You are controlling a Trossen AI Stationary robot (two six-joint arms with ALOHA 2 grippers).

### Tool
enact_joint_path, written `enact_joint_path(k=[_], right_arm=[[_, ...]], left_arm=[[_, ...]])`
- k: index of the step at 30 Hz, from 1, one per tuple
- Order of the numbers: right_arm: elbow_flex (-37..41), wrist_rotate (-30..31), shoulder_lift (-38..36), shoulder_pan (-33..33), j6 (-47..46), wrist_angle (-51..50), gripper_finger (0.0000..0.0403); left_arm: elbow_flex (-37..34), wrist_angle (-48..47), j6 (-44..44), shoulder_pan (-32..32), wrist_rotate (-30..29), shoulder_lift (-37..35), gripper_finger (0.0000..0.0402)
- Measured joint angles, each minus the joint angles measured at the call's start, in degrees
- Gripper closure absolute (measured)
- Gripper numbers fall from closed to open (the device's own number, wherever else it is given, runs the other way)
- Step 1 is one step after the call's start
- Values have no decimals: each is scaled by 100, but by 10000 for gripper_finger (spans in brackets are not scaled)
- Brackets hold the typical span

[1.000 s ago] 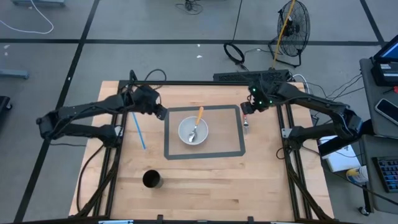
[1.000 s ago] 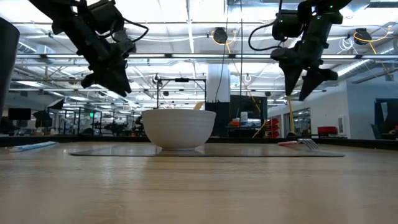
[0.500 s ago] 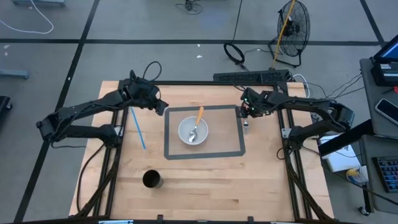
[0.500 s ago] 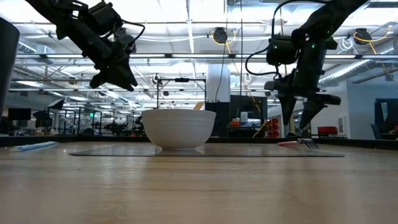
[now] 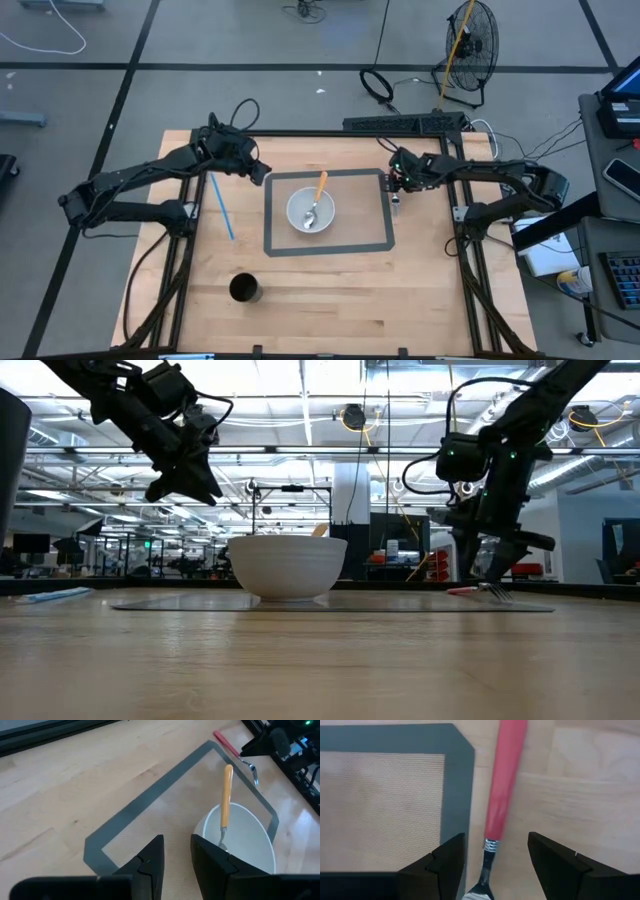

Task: Pick & Place Utensil
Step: Put the pink fork into the bowl on the table mat

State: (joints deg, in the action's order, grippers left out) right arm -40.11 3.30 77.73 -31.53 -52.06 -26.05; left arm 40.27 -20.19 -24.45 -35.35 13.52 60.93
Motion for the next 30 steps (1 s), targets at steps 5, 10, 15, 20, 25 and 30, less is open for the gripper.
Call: enact_joint_path(k=[5, 10, 15, 20, 25, 30], right_arm=[[119, 141, 1, 2, 24, 339, 193], [180, 118, 227, 0, 16, 401, 193], [155, 126, 492, 2, -127, 519, 193], [154, 147, 557, 2, -210, 478, 204], [161, 157, 562, 0, -159, 430, 250], [165, 187, 566, -2, -80, 376, 308]], left_arm=[[0, 161, -2, 0, 0, 0, 302], [0, 267, -2, 0, 0, 0, 302], [0, 254, -2, 0, 4, 2, 302], [0, 243, -28, 2, 11, 2, 302], [0, 242, -13, 2, 3, 2, 302], [0, 250, 11, 2, -63, 2, 302]])
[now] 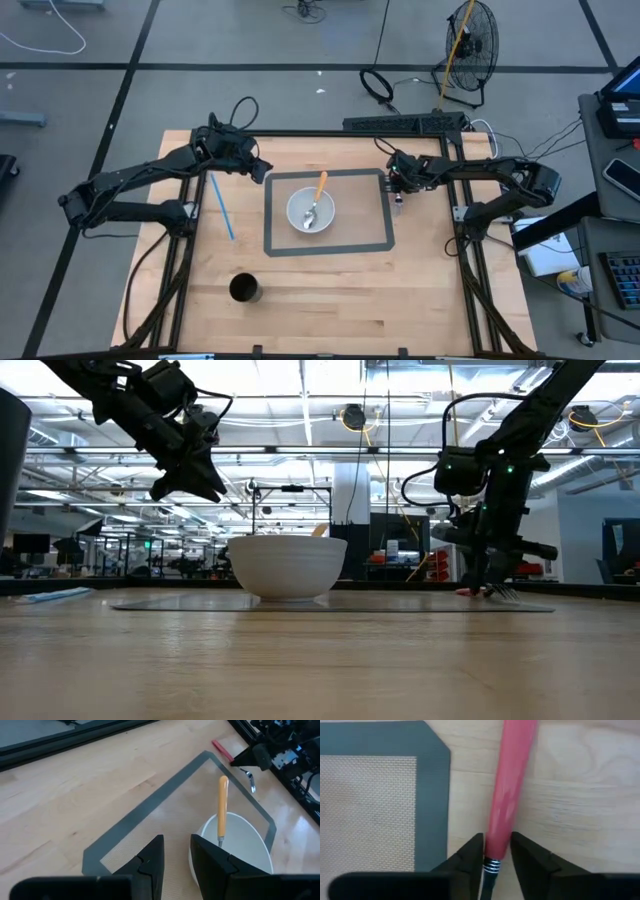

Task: Pick & Place Utensil
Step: Put the pink fork into the bowl on the table mat

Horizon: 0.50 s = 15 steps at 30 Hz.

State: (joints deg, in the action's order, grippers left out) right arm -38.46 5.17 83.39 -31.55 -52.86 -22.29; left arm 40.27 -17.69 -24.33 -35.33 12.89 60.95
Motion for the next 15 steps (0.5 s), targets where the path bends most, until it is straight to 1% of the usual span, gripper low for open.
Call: enact_joint_path(k=[3, 6, 9, 15], right_arm=[[2, 13, 0, 0, 51, -38, 339], [0, 5, 0, 0, 100, -60, 358], [0, -7, 3, 0, 104, -68, 359], [0, -29, 7, 0, 107, -68, 346]], left_arm=[[0, 2, 6, 0, -49, 0, 302], [0, 0, 8, 0, -51, 0, 302], [0, 0, 11, -1, -84, 0, 302], [0, 1, 17, 0, -95, 0, 302]])
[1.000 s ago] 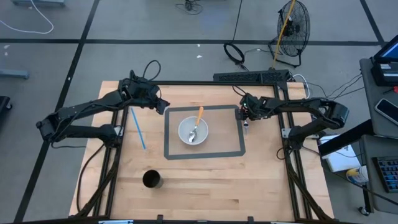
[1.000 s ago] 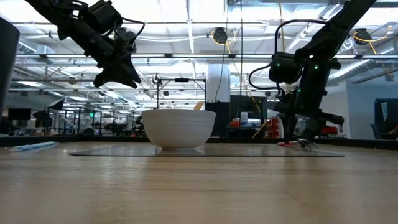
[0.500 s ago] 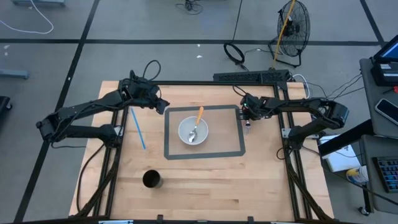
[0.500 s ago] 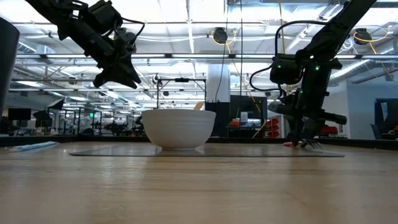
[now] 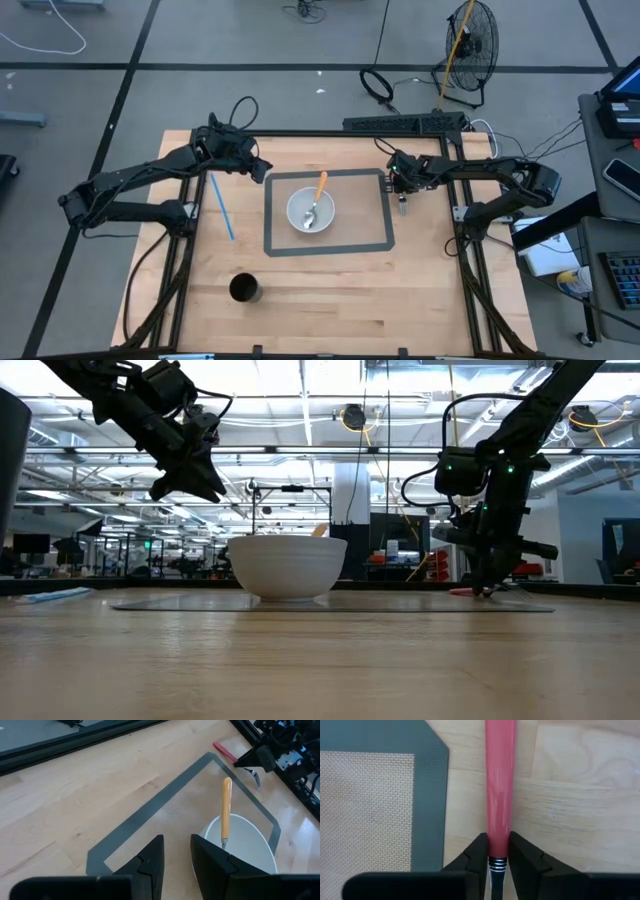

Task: Pick & Place Utensil
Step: Put the pink fork into the bowl on the table mat

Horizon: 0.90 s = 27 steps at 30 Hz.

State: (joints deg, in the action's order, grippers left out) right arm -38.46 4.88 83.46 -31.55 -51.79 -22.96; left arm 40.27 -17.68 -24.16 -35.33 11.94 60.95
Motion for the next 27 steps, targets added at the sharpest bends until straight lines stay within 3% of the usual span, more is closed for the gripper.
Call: enact_joint_path(k=[13, 27], right_arm=[[13, -15, -69, 0, 58, 15, 359], [26, 22, -828, -42, 107, 127, 359]], left_arm=[[0, -1, -1, 0, -4, 0, 302], [0, -2, 72, 0, -103, 0, 302]])
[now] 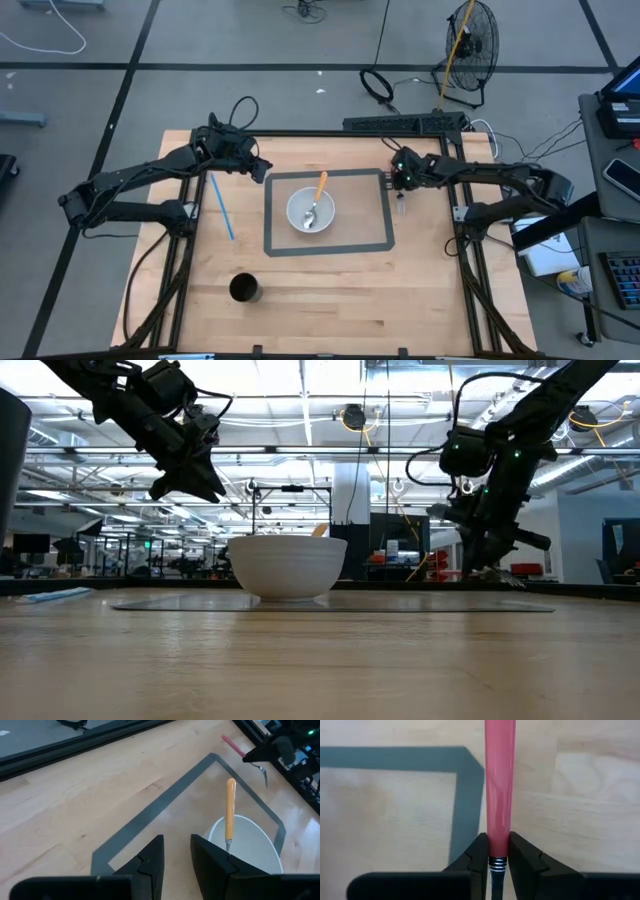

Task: Pick & Place Utensil
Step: Put the pink fork into the bowl on the table mat

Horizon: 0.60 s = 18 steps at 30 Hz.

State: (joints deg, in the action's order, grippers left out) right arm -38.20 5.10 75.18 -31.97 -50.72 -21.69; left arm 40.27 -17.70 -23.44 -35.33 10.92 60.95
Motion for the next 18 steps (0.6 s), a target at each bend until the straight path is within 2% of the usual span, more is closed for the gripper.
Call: enact_joint_path(k=[7, 18], right_arm=[[0, -73, -491, 0, 46, 574, 359], [-11, -250, -1107, 10, 376, 2210, 359]], left_arm=[[0, 5, 11, 0, -46, 0, 302], [0, 114, 28, -2, -50, 0, 302]])
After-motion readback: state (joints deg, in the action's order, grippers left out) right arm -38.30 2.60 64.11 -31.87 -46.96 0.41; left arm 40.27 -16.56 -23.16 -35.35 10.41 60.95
